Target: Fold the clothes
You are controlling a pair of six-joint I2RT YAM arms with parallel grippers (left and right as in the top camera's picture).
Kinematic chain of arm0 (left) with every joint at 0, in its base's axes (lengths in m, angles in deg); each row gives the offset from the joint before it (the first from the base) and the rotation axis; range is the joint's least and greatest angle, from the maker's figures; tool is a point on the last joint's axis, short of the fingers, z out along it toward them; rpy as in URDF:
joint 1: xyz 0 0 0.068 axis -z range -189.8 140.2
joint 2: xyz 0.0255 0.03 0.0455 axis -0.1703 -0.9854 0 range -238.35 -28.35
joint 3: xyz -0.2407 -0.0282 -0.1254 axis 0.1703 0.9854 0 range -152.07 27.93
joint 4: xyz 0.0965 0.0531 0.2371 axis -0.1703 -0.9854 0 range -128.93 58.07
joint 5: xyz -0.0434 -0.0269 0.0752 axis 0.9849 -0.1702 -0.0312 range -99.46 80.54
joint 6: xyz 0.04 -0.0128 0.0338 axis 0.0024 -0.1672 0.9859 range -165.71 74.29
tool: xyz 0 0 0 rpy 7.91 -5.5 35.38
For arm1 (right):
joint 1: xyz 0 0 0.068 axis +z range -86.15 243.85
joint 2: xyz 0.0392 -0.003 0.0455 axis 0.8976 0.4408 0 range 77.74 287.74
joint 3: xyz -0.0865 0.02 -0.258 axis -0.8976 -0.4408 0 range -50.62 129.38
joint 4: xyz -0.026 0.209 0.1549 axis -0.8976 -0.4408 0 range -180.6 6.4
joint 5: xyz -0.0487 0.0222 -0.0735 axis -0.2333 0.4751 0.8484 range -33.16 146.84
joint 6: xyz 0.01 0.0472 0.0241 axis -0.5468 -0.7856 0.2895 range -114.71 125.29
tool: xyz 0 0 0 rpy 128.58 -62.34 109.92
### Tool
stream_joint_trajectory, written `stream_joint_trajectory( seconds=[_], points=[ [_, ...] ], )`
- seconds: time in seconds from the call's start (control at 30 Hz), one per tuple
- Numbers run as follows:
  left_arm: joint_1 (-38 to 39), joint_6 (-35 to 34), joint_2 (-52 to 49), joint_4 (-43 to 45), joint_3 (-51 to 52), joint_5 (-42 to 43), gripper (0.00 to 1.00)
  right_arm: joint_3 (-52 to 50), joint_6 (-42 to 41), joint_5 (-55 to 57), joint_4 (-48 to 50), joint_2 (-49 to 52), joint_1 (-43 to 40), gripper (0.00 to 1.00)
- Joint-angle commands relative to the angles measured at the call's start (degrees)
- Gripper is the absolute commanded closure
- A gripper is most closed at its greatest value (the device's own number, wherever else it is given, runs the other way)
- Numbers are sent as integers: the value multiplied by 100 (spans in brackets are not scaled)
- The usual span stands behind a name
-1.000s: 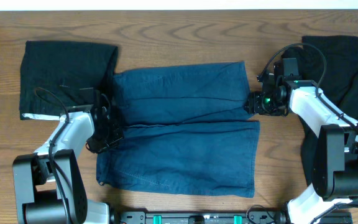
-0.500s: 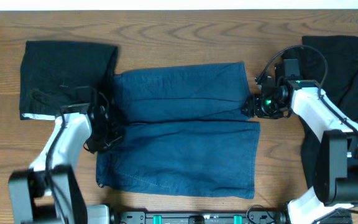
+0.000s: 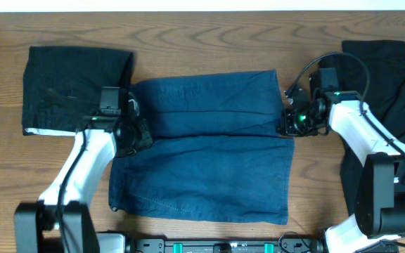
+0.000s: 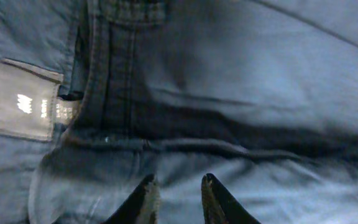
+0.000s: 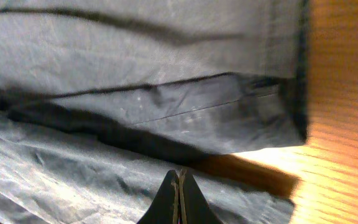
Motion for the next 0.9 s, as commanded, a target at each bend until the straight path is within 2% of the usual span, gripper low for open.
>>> stream_joint_trajectory(
  seconds=[0.0, 0.03, 0.17, 0.4, 0.63, 0.87],
  points=[
    [7, 33, -411, 52, -59, -422, 81, -262, 22, -103, 160, -15, 188, 99],
    [7, 33, -514, 76, -59, -568, 85, -337, -2, -96, 238, 4, 214, 99],
    [9, 35, -820, 203, -59, -710, 86, -682, -138, -15, 649, 55, 240, 99],
    [9, 35, -1193, 680, -57, -1147, 85, -1032, -791, 1290, 1158, 55, 229, 98],
    [61, 15, -1574, 1045, -59, -857, 85, -1034, -885, 2120, 1154, 55, 162, 96],
    [472, -22, -1556, 1432, -61, -463, 85, -986, -1029, 2173, 1158, 55, -299, 95]
  ],
)
